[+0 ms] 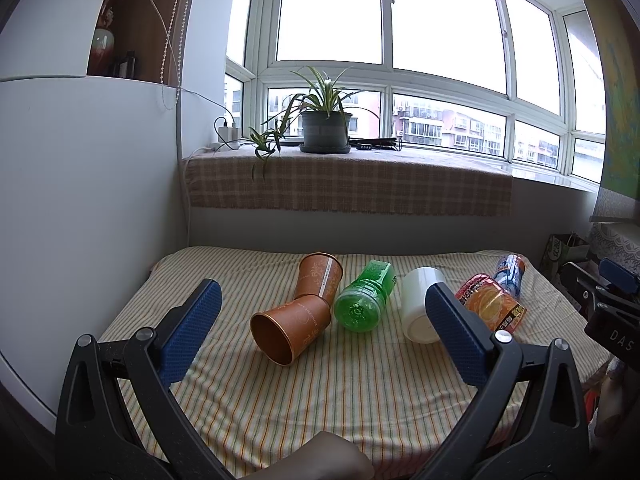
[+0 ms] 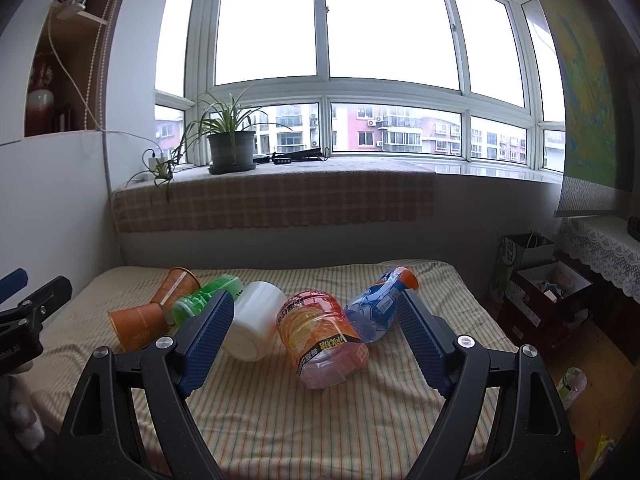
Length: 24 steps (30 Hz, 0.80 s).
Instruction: Flip cup upright
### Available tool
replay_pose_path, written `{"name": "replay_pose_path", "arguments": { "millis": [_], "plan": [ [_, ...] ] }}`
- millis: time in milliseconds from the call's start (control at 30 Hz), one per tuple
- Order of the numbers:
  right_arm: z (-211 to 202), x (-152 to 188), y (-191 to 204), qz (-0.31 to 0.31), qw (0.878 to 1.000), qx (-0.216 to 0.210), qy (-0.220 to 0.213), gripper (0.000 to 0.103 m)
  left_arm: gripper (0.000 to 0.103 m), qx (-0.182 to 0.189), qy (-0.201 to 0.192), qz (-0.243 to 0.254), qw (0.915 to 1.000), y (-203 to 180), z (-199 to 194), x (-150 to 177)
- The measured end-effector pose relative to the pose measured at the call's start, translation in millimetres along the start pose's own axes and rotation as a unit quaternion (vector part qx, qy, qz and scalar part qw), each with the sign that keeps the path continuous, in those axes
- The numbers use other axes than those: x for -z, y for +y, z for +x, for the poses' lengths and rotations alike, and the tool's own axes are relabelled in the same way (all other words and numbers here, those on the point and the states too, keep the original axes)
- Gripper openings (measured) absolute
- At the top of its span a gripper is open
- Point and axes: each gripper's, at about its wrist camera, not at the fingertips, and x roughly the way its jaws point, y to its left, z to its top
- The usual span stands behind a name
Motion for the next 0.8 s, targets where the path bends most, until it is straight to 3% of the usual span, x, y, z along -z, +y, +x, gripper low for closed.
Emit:
{"name": "replay_pose_path", "arguments": {
  "millis": [800],
  "plan": [
    [0.7, 1.0, -0.6, 0.001, 1.0, 0.001, 0.002, 0.083, 0.103, 0.001, 0.0, -0.001, 1.0, 2.0, 0.0, 1.2]
  ]
}}
